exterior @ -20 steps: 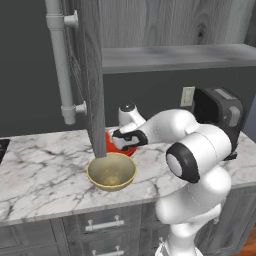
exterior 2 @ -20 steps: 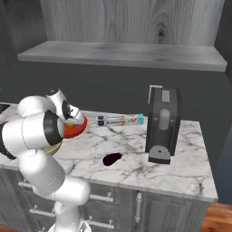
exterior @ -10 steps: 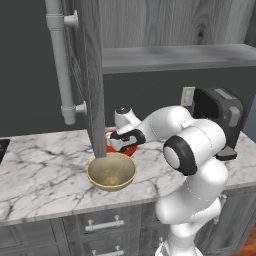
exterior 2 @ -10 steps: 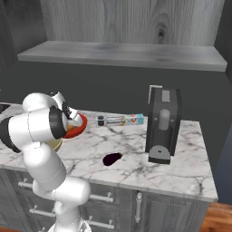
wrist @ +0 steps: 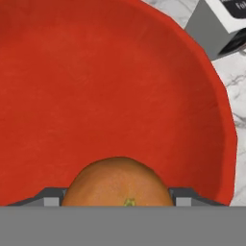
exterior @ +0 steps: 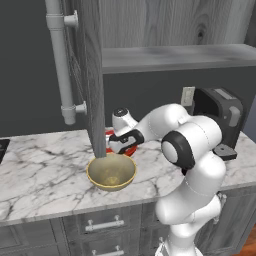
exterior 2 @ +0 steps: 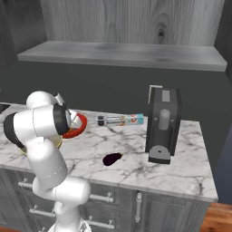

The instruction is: Pick both bowls and place them on the counter. Then place the tangerine in one bowl and place the eggplant in the other bowl.

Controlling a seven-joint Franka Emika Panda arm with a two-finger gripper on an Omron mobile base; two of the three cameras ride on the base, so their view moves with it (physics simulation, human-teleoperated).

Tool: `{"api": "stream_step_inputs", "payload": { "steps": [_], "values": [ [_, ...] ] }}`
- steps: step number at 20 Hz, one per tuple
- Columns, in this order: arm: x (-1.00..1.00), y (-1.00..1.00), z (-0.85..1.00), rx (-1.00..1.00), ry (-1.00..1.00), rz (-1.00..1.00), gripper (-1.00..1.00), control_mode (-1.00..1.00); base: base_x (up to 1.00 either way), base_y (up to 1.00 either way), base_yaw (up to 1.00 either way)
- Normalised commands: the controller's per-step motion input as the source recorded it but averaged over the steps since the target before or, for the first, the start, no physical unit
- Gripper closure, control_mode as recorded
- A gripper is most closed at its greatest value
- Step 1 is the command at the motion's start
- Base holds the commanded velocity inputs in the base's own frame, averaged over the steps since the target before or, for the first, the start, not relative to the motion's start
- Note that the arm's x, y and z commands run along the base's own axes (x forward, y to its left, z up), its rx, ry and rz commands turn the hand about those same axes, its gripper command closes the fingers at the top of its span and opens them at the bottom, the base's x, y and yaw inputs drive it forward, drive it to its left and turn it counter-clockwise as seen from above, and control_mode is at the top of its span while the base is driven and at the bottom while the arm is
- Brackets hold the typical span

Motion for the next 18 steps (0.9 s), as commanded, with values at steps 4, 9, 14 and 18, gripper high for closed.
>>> {"api": "stream_step_inputs", "payload": {
  "steps": [4,9,14,18],
  "values": [
    [0.00,-0.01,0.05,0.00,0.00,0.00,-1.00,-1.00,0.00,0.00,0.00],
    [0.00,-0.03,0.16,0.00,0.00,-0.02,-1.00,-1.00,0.00,0.00,0.00],
    [0.00,-0.09,0.36,0.00,0.00,-0.04,-1.00,-1.00,0.00,0.00,0.00],
    [-0.17,-0.27,0.37,0.02,-0.01,-0.07,-1.00,-1.00,0.00,0.00,0.00]
  ]
}}
